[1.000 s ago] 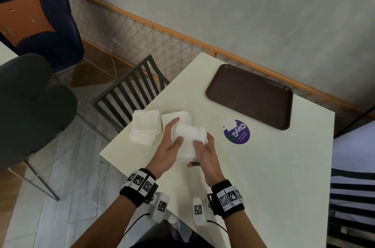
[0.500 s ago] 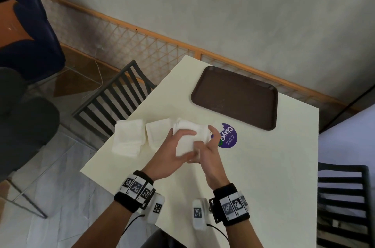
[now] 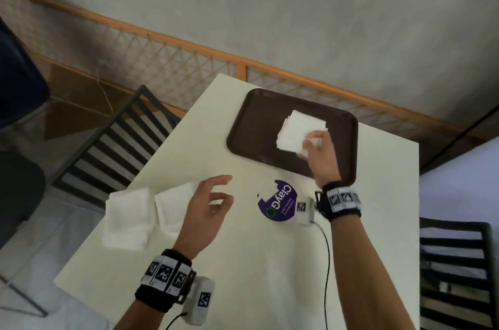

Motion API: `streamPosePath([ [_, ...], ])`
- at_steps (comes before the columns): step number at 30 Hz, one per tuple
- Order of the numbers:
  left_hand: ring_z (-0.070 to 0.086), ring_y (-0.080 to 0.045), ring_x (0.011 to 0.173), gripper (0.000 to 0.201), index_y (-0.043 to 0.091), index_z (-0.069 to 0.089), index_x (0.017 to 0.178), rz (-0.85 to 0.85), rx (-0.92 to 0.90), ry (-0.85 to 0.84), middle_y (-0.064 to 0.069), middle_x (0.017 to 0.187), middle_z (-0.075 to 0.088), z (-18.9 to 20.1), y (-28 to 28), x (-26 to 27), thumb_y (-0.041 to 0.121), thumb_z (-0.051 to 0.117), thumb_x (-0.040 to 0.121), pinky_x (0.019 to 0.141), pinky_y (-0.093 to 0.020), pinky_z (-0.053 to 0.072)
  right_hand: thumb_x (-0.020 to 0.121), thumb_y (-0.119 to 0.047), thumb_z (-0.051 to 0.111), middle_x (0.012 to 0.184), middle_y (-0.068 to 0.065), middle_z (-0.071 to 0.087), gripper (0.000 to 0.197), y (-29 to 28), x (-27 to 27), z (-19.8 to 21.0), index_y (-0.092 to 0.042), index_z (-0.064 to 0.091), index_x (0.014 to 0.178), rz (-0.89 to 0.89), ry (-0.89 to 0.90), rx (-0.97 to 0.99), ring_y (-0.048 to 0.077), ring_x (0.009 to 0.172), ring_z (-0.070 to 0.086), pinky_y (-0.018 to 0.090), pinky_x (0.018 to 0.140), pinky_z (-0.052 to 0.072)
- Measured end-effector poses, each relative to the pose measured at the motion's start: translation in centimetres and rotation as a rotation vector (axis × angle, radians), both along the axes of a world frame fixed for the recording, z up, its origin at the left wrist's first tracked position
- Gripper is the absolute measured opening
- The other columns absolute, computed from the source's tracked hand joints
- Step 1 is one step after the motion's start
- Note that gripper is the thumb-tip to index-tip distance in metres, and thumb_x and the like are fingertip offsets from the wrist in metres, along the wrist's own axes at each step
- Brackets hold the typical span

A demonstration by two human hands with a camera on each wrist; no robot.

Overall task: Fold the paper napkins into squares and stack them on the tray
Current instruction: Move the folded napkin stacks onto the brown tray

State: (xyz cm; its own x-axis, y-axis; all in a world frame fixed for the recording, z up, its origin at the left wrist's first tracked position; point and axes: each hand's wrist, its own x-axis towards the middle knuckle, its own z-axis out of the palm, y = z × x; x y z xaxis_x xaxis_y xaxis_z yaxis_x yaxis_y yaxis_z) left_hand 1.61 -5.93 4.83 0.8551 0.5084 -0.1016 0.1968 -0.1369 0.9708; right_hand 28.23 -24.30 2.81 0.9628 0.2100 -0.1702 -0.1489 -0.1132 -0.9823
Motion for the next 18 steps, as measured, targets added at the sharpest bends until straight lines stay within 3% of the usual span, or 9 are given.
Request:
streamPosePath([
  [3, 0.072, -0.010, 0.108, 0.040, 0.037, 0.066, 0.129, 0.049, 0.020, 0.053, 0.017, 0.136, 0.066, -0.9, 1.0, -0.7, 0.009, 0.072, 0.101, 0.089, -0.027, 0.062, 0.107, 0.001, 0.058, 0.125, -0.005, 0.059, 0.022, 1.3, 5.7, -0.2, -0.018, 0.054, 0.116, 0.032, 0.032, -0.024, 0.015, 0.111, 0.065, 0.034, 0.082, 0.062],
  [6, 0.073, -0.008, 0.106, 0.039, 0.037, 0.067, 0.126, 0.083, 0.019, 0.091, 0.016, 0.135, 0.067, -1.6, 2.0, -1.4, 0.007, 0.072, 0.101, 0.086, -0.025, 0.062, 0.101, 0.005, 0.062, 0.129, 0.013, 0.065, 0.030, 1.3, 8.7, -2.6, -0.023, 0.056, 0.112, 0.111, 0.121, -0.297, 0.023, 0.095, 0.070, 0.034, 0.072, 0.064],
  [8, 0.073, -0.007, 0.105, 0.039, 0.035, 0.068, 0.125, 0.082, 0.023, 0.109, 0.016, 0.133, 0.068, -1.6, 2.6, -1.5, 0.006, 0.072, 0.101, 0.082, -0.019, 0.060, 0.098, 0.004, 0.061, 0.126, 0.021, 0.067, 0.030, 1.2, 9.7, -4.4, -0.021, 0.056, 0.114, 0.114, 0.140, -0.495, 0.030, 0.090, 0.076, 0.043, 0.082, 0.069],
  [11, 0.074, -0.008, 0.106, 0.038, 0.034, 0.068, 0.123, 0.089, 0.032, 0.112, 0.018, 0.131, 0.070, -1.3, 3.6, -1.1, 0.003, 0.071, 0.100, 0.081, -0.016, 0.059, 0.093, 0.006, 0.065, 0.130, 0.021, 0.062, 0.036, 1.6, 10.3, -4.9, -0.016, 0.055, 0.119, 0.109, 0.153, -0.601, 0.037, 0.103, 0.077, 0.051, 0.092, 0.068],
  [14, 0.072, -0.004, 0.106, 0.036, 0.034, 0.068, 0.123, 0.080, 0.084, 0.115, 0.018, 0.127, 0.072, -0.6, 4.7, -1.1, 0.005, 0.071, 0.101, 0.082, -0.017, 0.059, 0.095, 0.001, 0.062, 0.138, 0.022, 0.058, 0.036, 1.9, 9.3, -3.5, -0.020, 0.053, 0.124, 0.162, 0.156, -0.755, 0.041, 0.113, 0.072, 0.052, 0.101, 0.063],
  [16, 0.072, -0.002, 0.102, 0.032, 0.030, 0.069, 0.121, 0.098, 0.167, 0.121, 0.015, 0.117, 0.074, 0.0, 5.8, -1.8, 0.006, 0.071, 0.100, 0.078, -0.015, 0.057, 0.101, -0.006, 0.058, 0.145, 0.027, 0.052, 0.045, 2.4, 7.1, -1.6, -0.014, 0.048, 0.144, 0.192, 0.090, -0.939, 0.048, 0.128, 0.061, 0.052, 0.111, 0.055],
  [18, 0.071, -0.002, 0.092, 0.024, 0.024, 0.071, 0.117, 0.140, 0.324, 0.120, 0.012, 0.105, 0.075, 0.1, 7.0, -2.9, 0.006, 0.070, 0.100, 0.072, -0.010, 0.054, 0.105, -0.013, 0.058, 0.140, 0.029, 0.055, 0.040, 3.7, 3.4, 0.7, -0.006, 0.049, 0.143, 0.160, -0.061, -0.941, 0.049, 0.128, 0.058, 0.047, 0.107, 0.049],
])
